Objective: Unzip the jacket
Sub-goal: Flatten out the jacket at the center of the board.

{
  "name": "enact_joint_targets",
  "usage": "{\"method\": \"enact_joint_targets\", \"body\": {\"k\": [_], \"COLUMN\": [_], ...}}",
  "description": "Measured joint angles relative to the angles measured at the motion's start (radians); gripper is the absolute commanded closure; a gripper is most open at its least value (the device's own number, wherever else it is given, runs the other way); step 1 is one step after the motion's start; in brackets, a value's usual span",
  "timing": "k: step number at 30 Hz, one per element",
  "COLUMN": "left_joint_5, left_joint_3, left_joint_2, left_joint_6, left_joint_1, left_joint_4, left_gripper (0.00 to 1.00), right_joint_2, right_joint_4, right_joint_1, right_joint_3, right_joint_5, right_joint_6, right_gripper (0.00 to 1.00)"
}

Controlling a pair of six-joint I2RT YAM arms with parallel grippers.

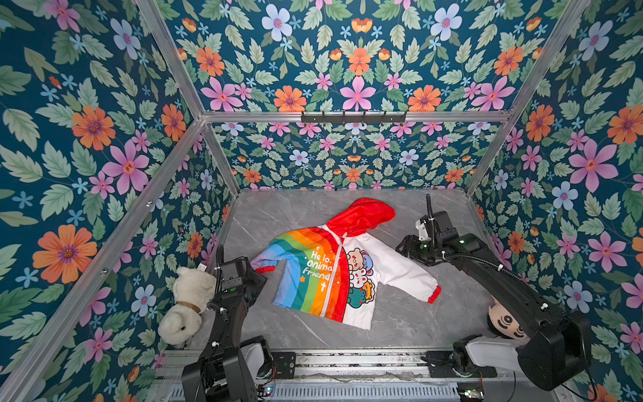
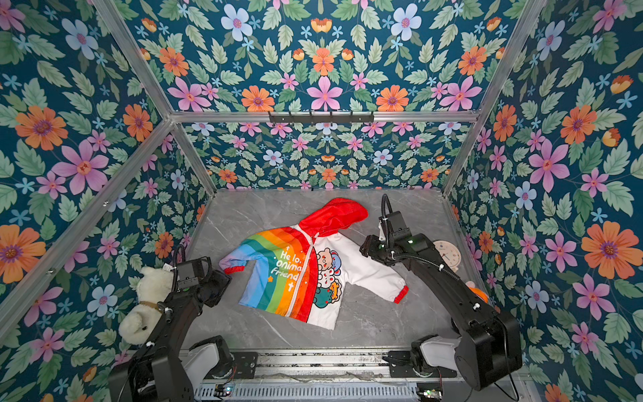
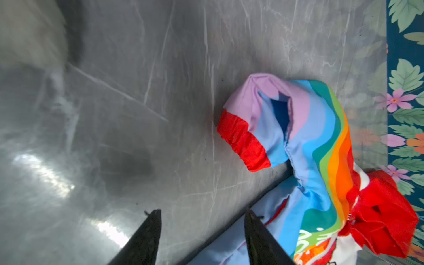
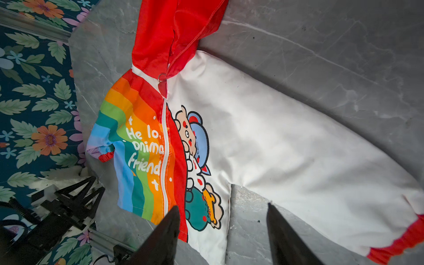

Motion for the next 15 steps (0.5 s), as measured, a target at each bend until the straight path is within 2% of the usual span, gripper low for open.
{"method": "enact_joint_targets", "body": {"k": [4, 10, 15], "left_joint_5": [0.077, 0.114, 0.127], "left_joint_3": [-0.004, -0.004, 0.013], "left_joint_2": [0.08, 0.176, 0.263], "left_joint_6": [-0.003, -0.003, 0.0], "left_joint_1": [0.024, 0.06, 0.074], "left_joint_4": [0.113, 0.233, 0.298], "left_gripper": [0.39, 0.4, 0.46], "right_joint_2": [-0.021, -0.031, -0.034], "right_joint_4": [0.0, 0.0, 0.002], "right_joint_1": [0.001, 0.001, 0.001], "right_joint_3": [-0.009, -0.031, -0.035], "right_joint_5": [-0.014, -0.026, -0.033], "right_joint_6": [0.0, 0.0, 0.0], "right_gripper": [0.41, 0.42, 0.42]}}
